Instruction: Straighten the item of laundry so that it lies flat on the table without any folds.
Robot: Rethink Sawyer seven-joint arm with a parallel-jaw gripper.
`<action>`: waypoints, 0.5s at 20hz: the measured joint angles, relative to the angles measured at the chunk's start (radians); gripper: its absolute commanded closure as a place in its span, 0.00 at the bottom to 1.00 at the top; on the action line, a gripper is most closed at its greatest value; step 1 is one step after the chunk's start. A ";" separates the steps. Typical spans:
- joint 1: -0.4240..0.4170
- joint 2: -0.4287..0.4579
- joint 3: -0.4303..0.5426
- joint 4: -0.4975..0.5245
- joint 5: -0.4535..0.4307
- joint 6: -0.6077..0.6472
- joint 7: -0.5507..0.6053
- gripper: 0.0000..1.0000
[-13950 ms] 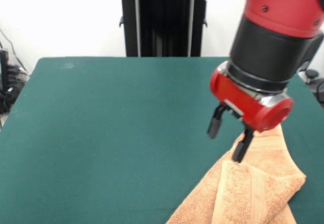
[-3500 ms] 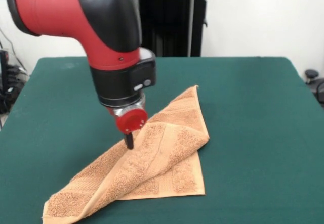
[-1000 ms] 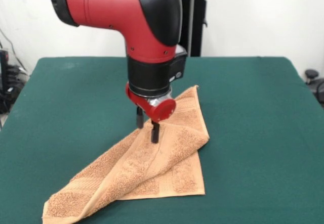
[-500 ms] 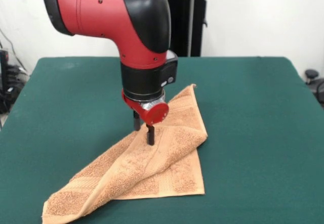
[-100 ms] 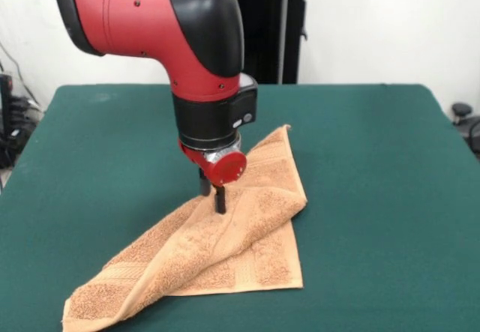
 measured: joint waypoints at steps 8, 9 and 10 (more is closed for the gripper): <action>-0.003 -0.003 0.002 0.002 -0.001 -0.003 0.000 1.00; -0.004 -0.003 0.003 0.002 0.000 -0.003 0.000 1.00; -0.005 -0.003 0.004 0.002 0.000 -0.003 0.000 1.00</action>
